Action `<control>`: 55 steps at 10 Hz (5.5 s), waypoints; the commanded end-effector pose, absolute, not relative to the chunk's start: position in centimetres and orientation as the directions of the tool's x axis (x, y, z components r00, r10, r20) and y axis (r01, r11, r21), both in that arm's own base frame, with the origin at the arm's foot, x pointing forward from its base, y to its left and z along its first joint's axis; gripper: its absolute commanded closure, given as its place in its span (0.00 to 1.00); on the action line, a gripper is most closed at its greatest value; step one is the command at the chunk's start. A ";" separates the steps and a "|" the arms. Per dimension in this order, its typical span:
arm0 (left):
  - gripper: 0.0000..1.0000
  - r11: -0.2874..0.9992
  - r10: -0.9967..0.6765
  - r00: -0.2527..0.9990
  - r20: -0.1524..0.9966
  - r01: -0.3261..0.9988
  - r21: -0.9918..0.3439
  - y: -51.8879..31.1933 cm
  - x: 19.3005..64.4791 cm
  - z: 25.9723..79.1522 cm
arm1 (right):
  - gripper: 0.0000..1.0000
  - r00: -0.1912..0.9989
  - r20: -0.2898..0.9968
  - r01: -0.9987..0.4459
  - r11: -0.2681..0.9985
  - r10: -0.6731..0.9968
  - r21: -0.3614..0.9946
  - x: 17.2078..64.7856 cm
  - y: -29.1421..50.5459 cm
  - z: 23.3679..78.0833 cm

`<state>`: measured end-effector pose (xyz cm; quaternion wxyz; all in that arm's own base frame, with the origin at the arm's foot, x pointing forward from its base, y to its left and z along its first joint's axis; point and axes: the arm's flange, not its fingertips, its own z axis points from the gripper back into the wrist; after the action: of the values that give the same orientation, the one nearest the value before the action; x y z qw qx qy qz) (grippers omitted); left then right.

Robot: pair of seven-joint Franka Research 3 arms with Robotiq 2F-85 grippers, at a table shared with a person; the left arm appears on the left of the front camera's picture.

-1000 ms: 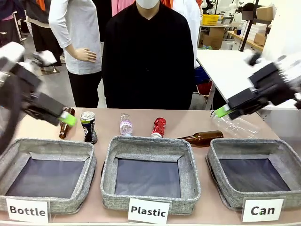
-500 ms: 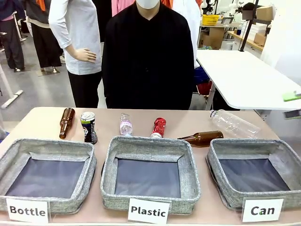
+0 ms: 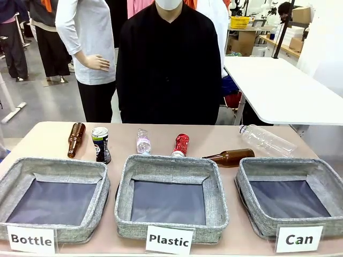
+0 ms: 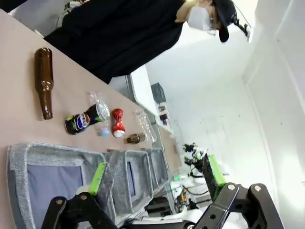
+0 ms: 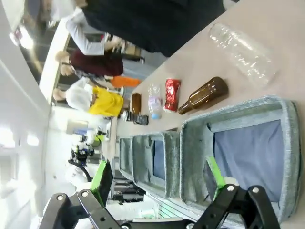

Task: Sort the can waste into the basket.
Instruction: Pick up the can waste from the table and place it in the right Fabric basket.

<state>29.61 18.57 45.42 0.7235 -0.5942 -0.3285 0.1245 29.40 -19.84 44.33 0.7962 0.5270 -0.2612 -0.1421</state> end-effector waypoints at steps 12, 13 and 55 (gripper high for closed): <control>0.00 0.254 0.594 0.742 0.310 0.192 -0.948 18.9 29.8 44.9 | 0.00 0.860 0.427 -0.082 0.749 -0.280 0.657 34.0 -7.9 51.1; 0.00 0.254 0.594 0.742 0.310 0.192 -0.948 18.9 29.8 44.9 | 0.00 0.872 0.414 -0.069 0.772 -0.261 0.631 35.6 -4.6 52.4; 0.00 0.286 0.428 0.837 0.342 0.234 -0.929 15.0 27.5 49.9 | 1.00 0.977 -0.097 0.192 0.981 -0.187 0.036 65.6 31.0 30.2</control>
<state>27.55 15.36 49.49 0.7600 -0.5839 -0.2787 0.0619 65.53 31.10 30.03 0.9930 0.0414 0.0559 -0.0957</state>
